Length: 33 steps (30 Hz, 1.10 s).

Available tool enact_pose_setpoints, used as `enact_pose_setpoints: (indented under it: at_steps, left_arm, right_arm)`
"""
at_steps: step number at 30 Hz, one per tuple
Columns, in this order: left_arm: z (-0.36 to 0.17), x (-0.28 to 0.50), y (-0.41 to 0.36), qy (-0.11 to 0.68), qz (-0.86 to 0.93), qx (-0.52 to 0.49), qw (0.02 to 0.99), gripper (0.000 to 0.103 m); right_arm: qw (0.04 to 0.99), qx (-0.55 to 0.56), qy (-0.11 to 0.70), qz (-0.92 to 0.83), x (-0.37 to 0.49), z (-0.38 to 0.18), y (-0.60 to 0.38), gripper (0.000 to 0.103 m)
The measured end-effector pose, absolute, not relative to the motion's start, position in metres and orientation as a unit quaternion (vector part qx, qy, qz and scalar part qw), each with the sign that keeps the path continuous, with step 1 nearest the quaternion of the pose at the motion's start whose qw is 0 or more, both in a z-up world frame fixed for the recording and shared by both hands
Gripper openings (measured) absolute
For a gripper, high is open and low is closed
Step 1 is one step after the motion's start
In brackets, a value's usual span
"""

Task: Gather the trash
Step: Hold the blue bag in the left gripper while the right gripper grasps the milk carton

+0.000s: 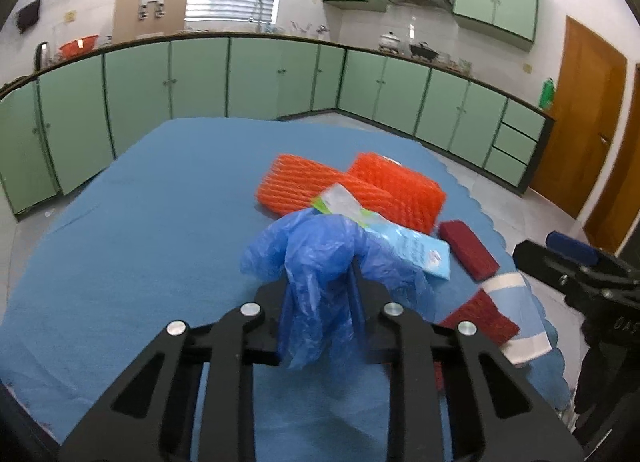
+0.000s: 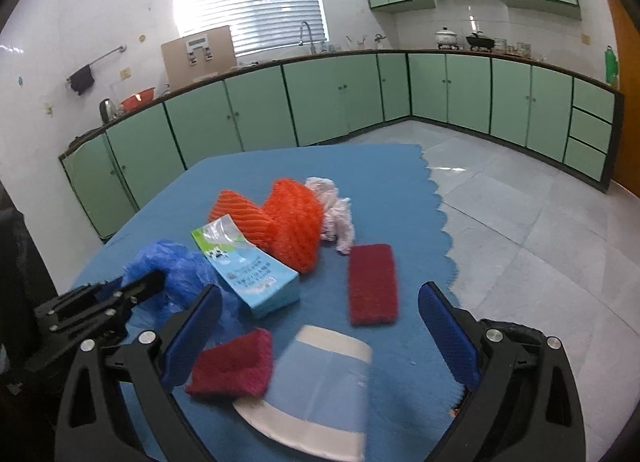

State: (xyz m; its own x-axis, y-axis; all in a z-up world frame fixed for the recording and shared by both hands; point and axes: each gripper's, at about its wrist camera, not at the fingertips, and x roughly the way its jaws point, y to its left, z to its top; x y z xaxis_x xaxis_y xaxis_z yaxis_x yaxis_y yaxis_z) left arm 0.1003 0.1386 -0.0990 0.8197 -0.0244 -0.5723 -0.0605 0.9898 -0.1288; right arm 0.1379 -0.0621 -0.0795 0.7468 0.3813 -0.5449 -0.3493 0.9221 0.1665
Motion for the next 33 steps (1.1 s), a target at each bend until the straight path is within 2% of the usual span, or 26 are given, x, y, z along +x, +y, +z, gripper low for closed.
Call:
enact_pose_setpoints:
  at_steps: [7,17,28,31,33]
  left_arm:
    - [-0.088,0.091,0.171,0.283,0.072,-0.046,0.955,0.023]
    - [-0.104,0.097,0.196,0.303,0.090,-0.054,0.947,0.023]
    - [-0.109,0.107,0.203,0.303,0.081,-0.064,0.947,0.023]
    - [-0.109,0.108,0.203,0.303,0.080,-0.064,0.947,0.023]
    - [-0.109,0.109,0.203,0.304,0.079,-0.065,0.947,0.023]
  right_arm:
    - [0.923,0.012,0.309,0.231,0.151,-0.086,-0.030,0.095]
    - [0.913,-0.027,0.337,0.230,0.166,-0.102,0.000,0.095]
    - [0.901,-0.040,0.373,0.220,0.180,-0.114,0.012,0.088]
    - [0.898,-0.046,0.376,0.225,0.182,-0.115,0.015,0.080]
    - [0.893,-0.043,0.380,0.239,0.182,-0.115,0.016,0.068]
